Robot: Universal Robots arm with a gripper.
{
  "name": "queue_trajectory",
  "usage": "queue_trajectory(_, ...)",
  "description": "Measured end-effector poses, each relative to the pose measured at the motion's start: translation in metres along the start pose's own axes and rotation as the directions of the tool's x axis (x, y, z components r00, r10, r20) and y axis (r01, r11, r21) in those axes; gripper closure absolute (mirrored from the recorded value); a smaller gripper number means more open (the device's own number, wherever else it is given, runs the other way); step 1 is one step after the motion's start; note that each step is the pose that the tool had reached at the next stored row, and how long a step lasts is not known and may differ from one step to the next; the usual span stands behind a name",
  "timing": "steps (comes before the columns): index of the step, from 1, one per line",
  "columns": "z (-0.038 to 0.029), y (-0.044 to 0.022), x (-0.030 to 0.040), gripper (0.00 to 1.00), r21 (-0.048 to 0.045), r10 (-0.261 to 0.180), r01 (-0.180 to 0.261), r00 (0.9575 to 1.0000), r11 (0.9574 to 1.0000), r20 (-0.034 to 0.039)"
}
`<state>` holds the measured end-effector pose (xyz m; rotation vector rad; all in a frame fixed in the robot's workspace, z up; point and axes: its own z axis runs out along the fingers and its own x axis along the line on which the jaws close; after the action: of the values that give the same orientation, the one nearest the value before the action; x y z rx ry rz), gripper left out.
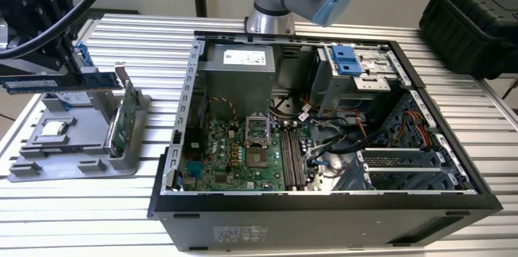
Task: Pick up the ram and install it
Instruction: 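Pick up the ram and move it above insertion slot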
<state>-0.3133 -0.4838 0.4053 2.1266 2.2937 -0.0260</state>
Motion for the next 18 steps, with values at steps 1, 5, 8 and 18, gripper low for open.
queue_trajectory(1,0.0000,0.0005,0.0000,1.00,-0.0001,0.000,0.000,1.0000,1.0000,0.0000)
queue_trajectory(5,0.0000,0.0022,-0.0002,1.00,0.0000,0.000,0.000,1.0000,1.0000,0.0000)
queue_trajectory(8,0.0000,0.0035,-0.0003,1.00,0.0000,0.000,0.000,1.0000,1.0000,0.0000)
queue_trajectory(18,0.0000,0.0112,-0.0008,1.00,-0.0001,0.000,0.000,1.0000,1.0000,0.0000)
